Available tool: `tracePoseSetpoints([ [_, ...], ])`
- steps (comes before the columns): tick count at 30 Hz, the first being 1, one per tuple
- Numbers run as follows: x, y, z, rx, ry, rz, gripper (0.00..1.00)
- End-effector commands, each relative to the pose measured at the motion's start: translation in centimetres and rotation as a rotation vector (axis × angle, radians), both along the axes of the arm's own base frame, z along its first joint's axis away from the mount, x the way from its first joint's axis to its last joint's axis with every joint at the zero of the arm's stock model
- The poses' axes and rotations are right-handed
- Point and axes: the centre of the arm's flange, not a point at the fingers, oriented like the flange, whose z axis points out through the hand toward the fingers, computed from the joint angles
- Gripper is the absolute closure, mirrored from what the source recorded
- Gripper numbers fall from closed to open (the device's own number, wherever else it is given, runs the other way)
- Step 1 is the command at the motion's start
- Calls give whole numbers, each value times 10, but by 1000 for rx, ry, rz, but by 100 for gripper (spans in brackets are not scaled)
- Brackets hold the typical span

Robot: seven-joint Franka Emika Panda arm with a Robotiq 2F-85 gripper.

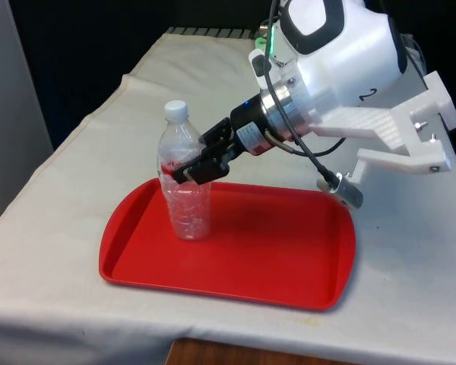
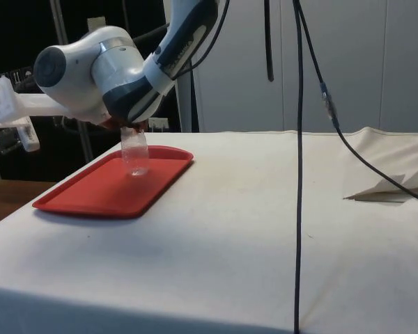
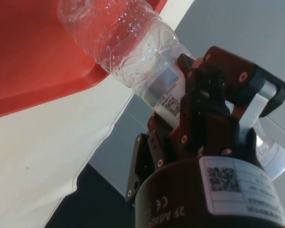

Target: Place the bottle upright on the tray.

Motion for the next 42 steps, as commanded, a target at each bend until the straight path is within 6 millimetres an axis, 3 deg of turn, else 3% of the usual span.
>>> tracePoseSetpoints([
  [1,1,0,-2,19,1,0,97],
  [42,12,1,2,-28,71,22,97],
])
